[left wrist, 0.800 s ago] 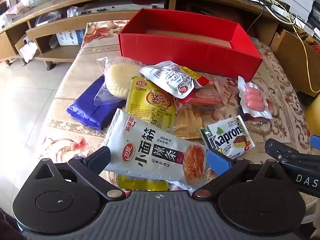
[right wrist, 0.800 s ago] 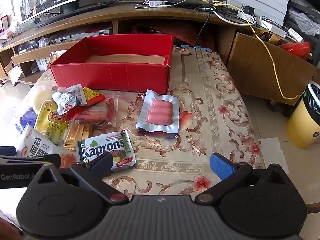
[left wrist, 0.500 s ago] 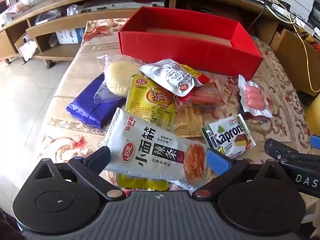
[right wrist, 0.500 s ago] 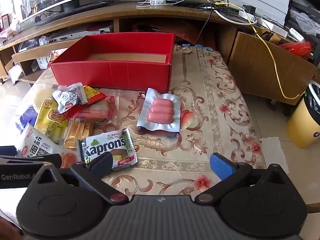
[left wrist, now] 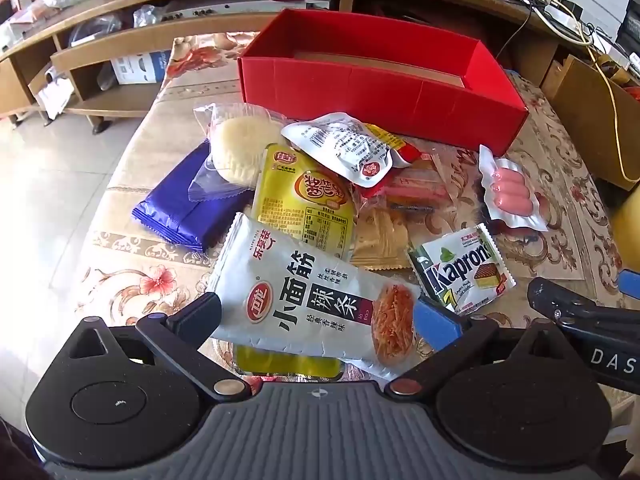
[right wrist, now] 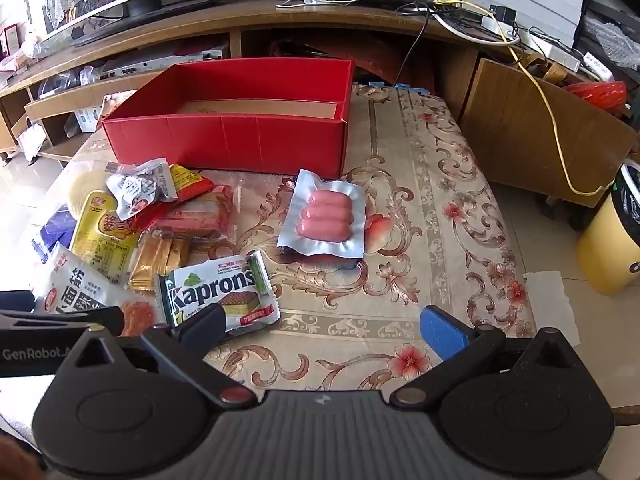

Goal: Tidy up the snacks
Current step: 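Move both tools toward the snacks in front of the red box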

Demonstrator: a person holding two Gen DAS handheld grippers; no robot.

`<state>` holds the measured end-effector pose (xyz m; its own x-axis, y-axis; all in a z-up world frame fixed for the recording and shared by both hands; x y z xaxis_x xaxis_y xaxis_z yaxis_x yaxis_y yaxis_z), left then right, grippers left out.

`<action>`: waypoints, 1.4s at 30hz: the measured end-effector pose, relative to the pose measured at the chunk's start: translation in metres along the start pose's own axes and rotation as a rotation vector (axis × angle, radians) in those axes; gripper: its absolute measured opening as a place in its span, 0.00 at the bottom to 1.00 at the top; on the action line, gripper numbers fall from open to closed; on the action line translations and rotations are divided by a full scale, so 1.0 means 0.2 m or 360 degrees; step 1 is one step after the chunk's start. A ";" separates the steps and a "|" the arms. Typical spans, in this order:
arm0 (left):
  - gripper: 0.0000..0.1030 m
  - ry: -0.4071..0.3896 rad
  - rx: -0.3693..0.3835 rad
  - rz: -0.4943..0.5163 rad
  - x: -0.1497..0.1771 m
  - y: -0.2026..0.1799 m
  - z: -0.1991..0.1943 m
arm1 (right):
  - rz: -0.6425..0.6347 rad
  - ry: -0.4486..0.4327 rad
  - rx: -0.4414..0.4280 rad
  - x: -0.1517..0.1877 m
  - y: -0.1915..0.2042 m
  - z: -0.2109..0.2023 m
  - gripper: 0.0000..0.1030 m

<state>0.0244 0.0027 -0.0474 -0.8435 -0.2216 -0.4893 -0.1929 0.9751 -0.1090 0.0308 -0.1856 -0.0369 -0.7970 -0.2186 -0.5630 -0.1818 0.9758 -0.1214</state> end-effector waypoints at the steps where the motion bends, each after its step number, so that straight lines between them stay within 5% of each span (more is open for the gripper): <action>1: 1.00 0.0004 -0.0001 -0.0001 0.00 0.00 0.00 | -0.0001 0.0002 -0.0003 0.00 0.00 0.00 0.98; 20: 0.99 0.0053 0.0115 0.0017 0.03 -0.01 -0.03 | 0.0026 0.0036 -0.0006 -0.01 -0.02 0.03 0.98; 42: 0.99 0.0034 0.0055 -0.0024 0.04 0.06 -0.04 | 0.0002 0.0047 -0.0018 0.00 -0.01 0.01 0.98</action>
<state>0.0120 0.0120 -0.0458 -0.8512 -0.2357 -0.4689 -0.1884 0.9712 -0.1460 0.0332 -0.1867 -0.0386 -0.8138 -0.2177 -0.5388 -0.1872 0.9760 -0.1116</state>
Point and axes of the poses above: each gripper's, at about its wrist camera, not at the fingertips, and z roughly the way its jaws point, y to its left, x to its underside, the point moved 5 cm from there along z, roughly the way its jaws point, and after that the axes turned 12 degrees about -z, right-handed, at the moved point
